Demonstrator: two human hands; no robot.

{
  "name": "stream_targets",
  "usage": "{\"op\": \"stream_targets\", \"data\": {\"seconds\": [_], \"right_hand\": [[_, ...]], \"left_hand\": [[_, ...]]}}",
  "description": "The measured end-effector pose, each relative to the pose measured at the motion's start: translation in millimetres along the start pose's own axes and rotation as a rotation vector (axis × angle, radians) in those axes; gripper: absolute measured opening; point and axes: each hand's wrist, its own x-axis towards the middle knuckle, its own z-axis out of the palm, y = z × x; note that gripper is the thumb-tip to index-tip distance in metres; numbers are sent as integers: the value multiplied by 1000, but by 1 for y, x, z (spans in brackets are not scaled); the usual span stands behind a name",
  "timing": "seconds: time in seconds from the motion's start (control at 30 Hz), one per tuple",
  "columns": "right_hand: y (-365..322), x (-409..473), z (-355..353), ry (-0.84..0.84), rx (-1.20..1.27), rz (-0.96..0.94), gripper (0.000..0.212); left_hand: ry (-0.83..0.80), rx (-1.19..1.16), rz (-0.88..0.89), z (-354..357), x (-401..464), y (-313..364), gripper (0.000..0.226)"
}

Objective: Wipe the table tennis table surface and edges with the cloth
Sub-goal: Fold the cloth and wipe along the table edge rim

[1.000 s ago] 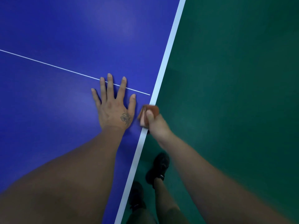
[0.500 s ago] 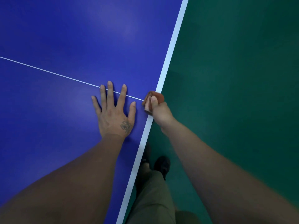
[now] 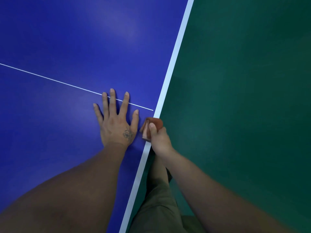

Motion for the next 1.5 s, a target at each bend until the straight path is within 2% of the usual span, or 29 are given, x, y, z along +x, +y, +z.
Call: {"op": "stream_targets", "data": {"seconds": [0.13, 0.37, 0.47, 0.6, 0.7, 0.87, 0.97, 1.07, 1.2, 1.37, 1.5], "right_hand": [[-16, 7, 2, 39, 78, 30, 58], [-81, 50, -34, 94, 75, -59, 61], [-115, 72, -53, 103, 94, -121, 56], [-144, 85, -69, 119, 83, -107, 56], [-131, 77, -67, 99, 61, -100, 59], [-73, 34, -43, -18, -31, -48, 60], [-58, 23, -35, -21, 27, 19, 57], [-72, 28, -33, 11, 112, 60, 56], [-106, 49, -45, 53, 125, 52, 59], [-162, 93, -81, 19, 96, 12, 59], [-211, 129, -110, 51, 143, -80, 50]], "left_hand": [[0, -6, 0, 1, 1, -2, 67], [40, -24, 2, 4, 2, -2, 65], [44, -15, 0, 4, 2, -1, 65], [23, -1, -13, 3, 3, 0, 66], [12, 0, -19, -3, 3, 3, 66], [-5, -17, -36, -12, 4, 7, 66], [16, -67, -93, -16, 10, 14, 64], [66, -103, -175, -18, 31, 28, 61], [56, -97, -138, -15, 70, 46, 62], [70, -123, -64, -6, 132, 73, 61], [10, -115, -68, -1, 183, 98, 64]]}}
